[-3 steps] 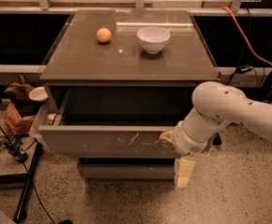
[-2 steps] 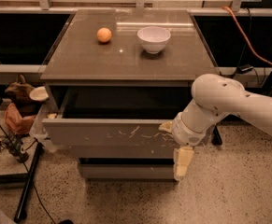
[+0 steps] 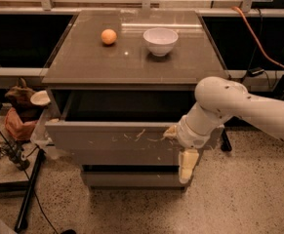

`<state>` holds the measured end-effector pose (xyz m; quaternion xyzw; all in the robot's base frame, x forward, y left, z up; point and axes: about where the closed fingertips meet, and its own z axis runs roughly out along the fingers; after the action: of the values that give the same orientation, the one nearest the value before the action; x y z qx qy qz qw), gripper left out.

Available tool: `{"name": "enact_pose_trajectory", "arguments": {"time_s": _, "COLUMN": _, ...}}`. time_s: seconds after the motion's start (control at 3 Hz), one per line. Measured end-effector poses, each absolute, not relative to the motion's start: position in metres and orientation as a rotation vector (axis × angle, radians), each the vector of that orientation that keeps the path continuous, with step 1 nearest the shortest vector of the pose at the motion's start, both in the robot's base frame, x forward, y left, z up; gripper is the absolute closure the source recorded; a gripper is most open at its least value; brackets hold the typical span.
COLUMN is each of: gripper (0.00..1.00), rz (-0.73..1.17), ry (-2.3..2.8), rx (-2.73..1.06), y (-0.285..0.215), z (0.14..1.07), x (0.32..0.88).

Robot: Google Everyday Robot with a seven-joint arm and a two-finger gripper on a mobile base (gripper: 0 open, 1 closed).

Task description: Close top drawer

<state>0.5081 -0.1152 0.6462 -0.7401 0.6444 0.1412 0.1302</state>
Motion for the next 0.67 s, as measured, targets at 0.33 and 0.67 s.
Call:
{"name": "enact_pose_trajectory", "arguments": {"time_s": 0.33, "gripper": 0.00, "rz": 0.388, "ry": 1.869, "rx": -2.155, "y": -0.115, "z": 0.638, "x": 0.523}}
{"name": "enact_pose_trajectory", "arguments": {"time_s": 0.67, "gripper": 0.00, "rz": 0.287, "ry": 1.882, "rx": -2.143, "y": -0.120, "z": 0.623, "x": 0.561}}
